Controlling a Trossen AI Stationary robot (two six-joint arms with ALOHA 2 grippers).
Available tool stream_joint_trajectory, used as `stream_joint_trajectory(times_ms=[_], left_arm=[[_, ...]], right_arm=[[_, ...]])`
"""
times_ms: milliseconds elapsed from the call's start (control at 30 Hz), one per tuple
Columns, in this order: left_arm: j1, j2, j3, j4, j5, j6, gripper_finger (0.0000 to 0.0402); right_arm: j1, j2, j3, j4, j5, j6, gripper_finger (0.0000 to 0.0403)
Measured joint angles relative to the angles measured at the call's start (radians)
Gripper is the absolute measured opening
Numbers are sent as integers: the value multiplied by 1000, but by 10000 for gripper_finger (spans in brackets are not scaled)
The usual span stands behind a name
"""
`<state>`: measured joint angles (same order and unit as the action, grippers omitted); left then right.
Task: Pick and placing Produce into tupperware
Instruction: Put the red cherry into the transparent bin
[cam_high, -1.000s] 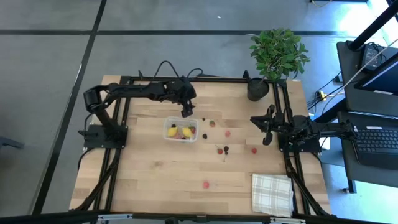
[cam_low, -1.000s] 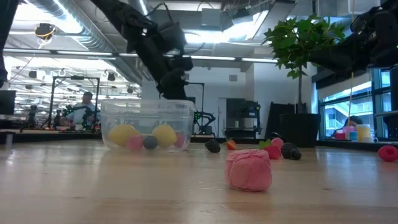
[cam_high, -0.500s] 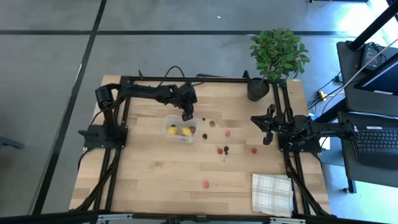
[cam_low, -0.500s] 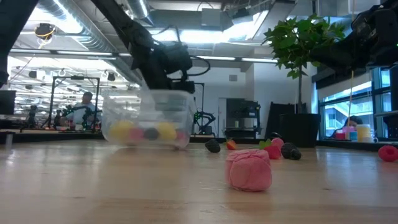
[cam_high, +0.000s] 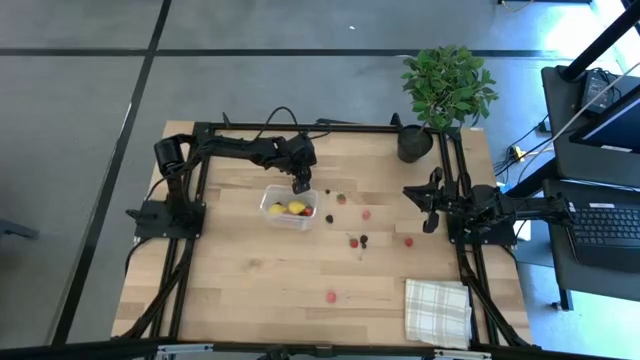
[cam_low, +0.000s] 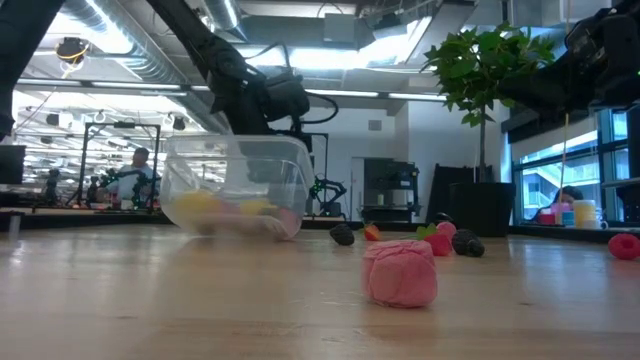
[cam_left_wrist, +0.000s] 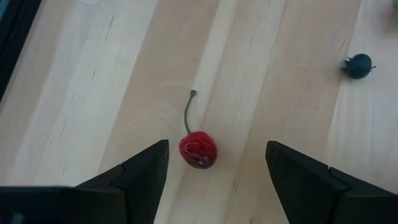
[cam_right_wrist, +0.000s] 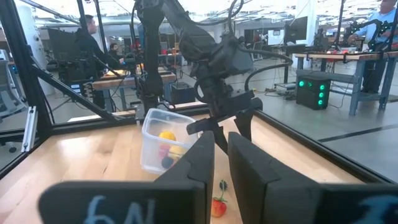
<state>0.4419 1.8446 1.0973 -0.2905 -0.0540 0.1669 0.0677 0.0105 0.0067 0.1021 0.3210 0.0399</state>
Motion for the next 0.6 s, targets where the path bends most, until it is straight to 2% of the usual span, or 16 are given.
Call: stream_joint_trajectory(times_ms=[600], left_arm=[[0,0,0,0,0,-3,262]], right_arm=[[0,0,0,-3,0,-23,51]])
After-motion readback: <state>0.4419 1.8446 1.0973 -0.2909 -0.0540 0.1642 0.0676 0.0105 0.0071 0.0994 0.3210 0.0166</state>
